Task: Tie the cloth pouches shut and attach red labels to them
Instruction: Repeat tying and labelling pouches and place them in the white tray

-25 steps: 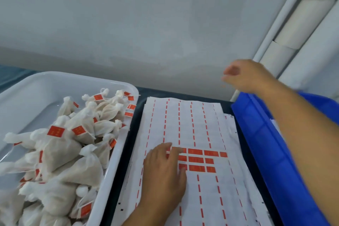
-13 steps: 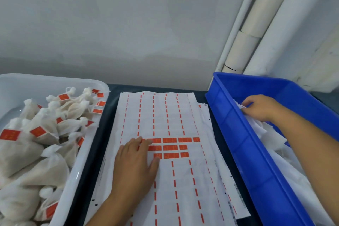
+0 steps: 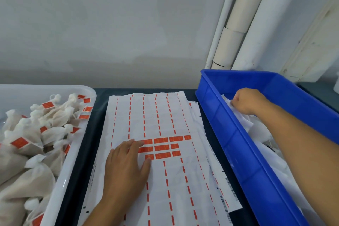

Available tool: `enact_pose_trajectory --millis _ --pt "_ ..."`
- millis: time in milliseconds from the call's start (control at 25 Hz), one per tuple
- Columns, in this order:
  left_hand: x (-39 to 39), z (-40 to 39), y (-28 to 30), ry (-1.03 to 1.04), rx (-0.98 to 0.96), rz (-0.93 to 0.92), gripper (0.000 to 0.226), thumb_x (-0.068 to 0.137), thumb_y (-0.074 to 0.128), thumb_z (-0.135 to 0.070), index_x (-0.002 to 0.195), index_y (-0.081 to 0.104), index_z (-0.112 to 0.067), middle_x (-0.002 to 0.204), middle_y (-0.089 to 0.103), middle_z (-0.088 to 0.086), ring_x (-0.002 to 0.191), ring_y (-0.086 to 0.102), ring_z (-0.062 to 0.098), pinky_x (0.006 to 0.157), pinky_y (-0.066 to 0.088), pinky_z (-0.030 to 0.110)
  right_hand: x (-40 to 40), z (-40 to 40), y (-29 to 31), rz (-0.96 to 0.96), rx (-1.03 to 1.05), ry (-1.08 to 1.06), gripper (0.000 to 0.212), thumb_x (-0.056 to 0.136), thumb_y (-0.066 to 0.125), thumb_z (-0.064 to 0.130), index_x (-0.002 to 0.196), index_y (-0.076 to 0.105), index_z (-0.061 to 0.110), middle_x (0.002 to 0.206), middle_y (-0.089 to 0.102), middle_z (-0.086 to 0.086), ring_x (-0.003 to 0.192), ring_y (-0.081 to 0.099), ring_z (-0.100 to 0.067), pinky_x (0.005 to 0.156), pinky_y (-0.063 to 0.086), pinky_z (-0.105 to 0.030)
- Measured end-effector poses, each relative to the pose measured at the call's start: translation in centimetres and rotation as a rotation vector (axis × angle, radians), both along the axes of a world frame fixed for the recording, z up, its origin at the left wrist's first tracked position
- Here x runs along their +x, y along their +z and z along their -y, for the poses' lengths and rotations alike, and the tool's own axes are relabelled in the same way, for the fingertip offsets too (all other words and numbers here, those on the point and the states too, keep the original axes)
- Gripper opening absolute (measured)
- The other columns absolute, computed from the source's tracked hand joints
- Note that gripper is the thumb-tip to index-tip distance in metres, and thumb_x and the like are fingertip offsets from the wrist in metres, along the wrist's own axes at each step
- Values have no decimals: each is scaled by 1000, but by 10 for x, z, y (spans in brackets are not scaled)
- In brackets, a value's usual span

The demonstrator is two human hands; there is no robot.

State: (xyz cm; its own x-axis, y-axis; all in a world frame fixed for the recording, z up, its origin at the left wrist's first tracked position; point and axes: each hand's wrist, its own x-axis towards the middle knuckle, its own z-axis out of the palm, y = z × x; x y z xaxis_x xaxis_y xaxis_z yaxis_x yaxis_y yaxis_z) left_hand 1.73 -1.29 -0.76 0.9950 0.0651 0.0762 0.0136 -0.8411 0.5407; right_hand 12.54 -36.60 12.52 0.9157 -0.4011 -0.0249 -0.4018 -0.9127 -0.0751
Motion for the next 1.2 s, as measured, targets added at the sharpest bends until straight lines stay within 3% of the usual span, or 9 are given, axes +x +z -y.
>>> enact_pose_trajectory --millis 120,320,480,600,680,760,880,1040,1200 --pt "0 1 2 3 3 -8 62 84 62 -68 140 47 -44 152 47 -18 138 47 15 117 35 46 -5 0 0 -3 -38 13 23 98 66 26 83 63 10 75 63 -7 69 61 -23 68 57 -38" --pt "-1 3 6 11 -7 -18 62 83 64 -67 139 49 -44 151 49 -17 137 49 16 116 38 49 -10 -2 4 54 -168 -22 11 103 55 20 96 61 15 84 62 -5 69 57 -21 51 39 -28" --pt "-1 3 9 14 -15 -29 62 83 65 -65 139 50 -44 151 50 -16 137 50 17 117 38 52 -9 -3 6 98 -226 -1 9 104 52 17 98 59 14 83 59 -5 66 54 -19 49 36 -28" --pt "-2 4 11 16 -25 -27 61 83 67 -64 138 51 -43 150 51 -16 136 51 17 117 38 52 -9 2 13 76 -114 4 11 99 57 10 99 68 9 87 66 -11 72 61 -25 56 51 -34" --pt "-2 4 11 13 -34 -25 60 83 67 -63 137 51 -43 149 52 -15 136 52 17 117 38 52 -9 6 19 56 -4 4 16 93 65 8 104 75 6 103 71 -19 90 69 -35 78 63 -45" --pt "-2 3 11 9 -35 -27 60 83 67 -63 137 51 -43 149 52 -15 136 51 17 117 38 52 -10 10 21 37 74 2 19 91 70 14 107 77 6 111 72 -20 98 70 -36 89 60 -51" --pt "-1 3 10 10 -23 -14 60 83 67 -63 138 52 -43 150 51 -15 136 51 17 117 37 51 -11 15 16 101 265 -49 31 95 70 33 103 76 3 101 74 -21 87 73 -35 87 61 -49" --pt "0 3 8 -3 -20 4 60 84 67 -63 138 53 -42 149 52 -14 136 52 17 117 38 51 -12 19 15 228 404 -134 37 101 62 37 100 73 2 96 73 -21 84 73 -36 80 63 -44" --pt "0 1 4 -13 -31 18 60 84 66 -63 139 52 -41 150 52 -15 136 51 17 118 38 50 -11 23 26 198 246 -146 29 104 55 25 98 70 0 94 71 -20 80 68 -33 73 58 -43"
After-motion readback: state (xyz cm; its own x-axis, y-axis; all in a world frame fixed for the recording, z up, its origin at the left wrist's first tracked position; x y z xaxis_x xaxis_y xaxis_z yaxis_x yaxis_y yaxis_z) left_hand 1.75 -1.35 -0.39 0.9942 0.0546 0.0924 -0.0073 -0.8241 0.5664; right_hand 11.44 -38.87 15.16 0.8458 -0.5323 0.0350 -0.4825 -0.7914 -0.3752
